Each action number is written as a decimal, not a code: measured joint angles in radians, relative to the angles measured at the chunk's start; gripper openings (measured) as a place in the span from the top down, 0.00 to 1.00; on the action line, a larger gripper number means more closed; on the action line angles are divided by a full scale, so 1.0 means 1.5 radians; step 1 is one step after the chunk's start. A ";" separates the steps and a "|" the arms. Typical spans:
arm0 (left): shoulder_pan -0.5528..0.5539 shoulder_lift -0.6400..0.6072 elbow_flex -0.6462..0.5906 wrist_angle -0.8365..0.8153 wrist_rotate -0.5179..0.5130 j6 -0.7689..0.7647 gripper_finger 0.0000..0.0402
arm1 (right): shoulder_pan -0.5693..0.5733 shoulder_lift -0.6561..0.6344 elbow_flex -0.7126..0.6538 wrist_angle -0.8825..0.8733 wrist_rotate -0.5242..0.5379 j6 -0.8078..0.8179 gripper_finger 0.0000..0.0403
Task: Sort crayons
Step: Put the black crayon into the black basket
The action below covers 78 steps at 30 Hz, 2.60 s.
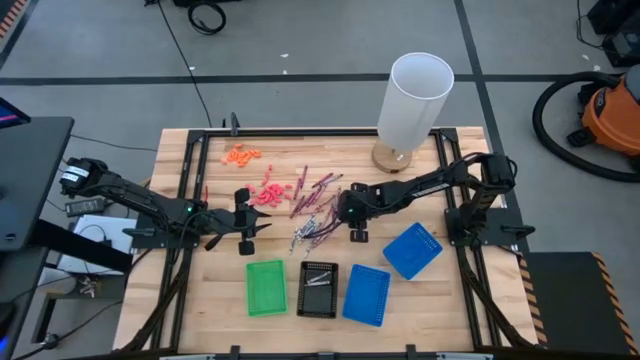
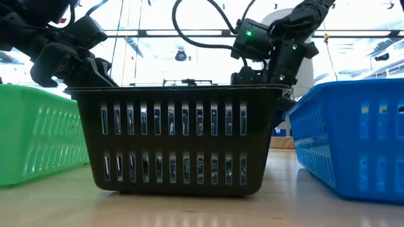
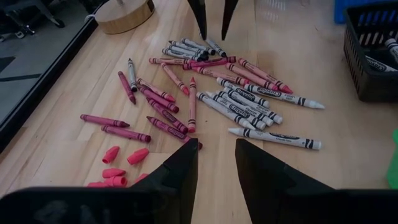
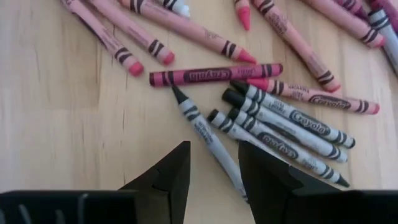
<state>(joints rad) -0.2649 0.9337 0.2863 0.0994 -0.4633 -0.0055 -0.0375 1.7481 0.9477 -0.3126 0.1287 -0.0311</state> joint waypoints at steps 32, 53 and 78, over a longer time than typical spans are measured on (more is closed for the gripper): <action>0.000 0.000 0.000 -0.001 0.000 0.001 0.71 | 0.006 -0.042 -0.049 0.047 -0.080 0.008 0.90; 0.000 0.000 0.001 0.007 0.000 0.001 0.71 | 0.146 -0.051 0.076 0.157 -0.107 0.091 0.90; 0.000 0.000 0.001 0.016 0.000 -0.006 0.71 | 0.233 0.078 0.094 0.279 -0.101 0.178 0.90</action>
<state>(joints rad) -0.2649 0.9340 0.2878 0.1240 -0.4637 -0.0147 0.3118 1.8648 1.0889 0.1057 -0.0231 0.2362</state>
